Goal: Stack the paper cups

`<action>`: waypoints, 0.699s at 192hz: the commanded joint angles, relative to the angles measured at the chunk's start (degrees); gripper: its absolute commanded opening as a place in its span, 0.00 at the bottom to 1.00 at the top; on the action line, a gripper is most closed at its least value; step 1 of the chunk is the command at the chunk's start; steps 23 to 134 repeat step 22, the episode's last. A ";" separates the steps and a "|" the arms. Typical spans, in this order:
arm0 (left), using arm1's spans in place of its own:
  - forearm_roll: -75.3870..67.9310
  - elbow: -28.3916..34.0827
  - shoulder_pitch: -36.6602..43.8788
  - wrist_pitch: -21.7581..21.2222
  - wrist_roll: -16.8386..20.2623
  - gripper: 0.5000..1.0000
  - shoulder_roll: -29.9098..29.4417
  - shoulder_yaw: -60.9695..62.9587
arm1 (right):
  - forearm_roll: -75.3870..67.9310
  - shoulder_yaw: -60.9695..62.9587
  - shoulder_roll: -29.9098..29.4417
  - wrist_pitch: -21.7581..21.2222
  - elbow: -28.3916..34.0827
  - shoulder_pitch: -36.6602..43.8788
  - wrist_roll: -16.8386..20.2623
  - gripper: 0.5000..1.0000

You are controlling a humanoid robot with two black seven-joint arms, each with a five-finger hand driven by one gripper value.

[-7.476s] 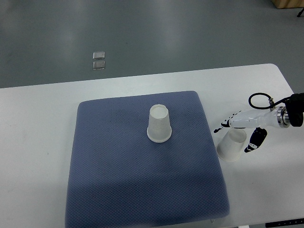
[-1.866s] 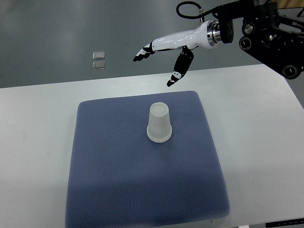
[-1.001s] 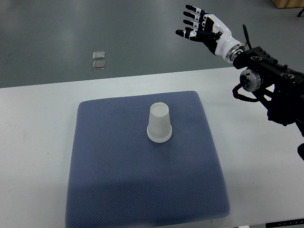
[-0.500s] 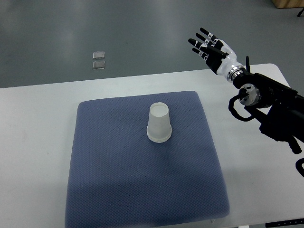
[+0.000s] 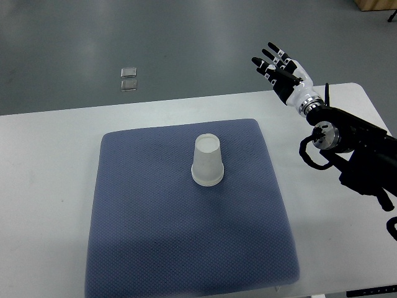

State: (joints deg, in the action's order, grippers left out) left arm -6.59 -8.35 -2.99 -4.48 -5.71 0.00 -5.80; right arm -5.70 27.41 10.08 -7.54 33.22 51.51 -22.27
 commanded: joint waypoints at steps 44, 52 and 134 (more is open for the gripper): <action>0.00 0.00 0.01 0.00 0.00 1.00 0.00 0.00 | -0.01 0.01 0.03 0.07 0.00 -0.79 -1.11 0.83; 0.00 0.00 0.01 0.00 0.00 1.00 0.00 0.00 | -0.01 0.01 0.03 0.07 0.00 -0.79 -1.11 0.83; 0.00 0.00 0.01 0.00 0.00 1.00 0.00 0.00 | -0.01 0.01 0.03 0.07 0.00 -0.79 -1.11 0.83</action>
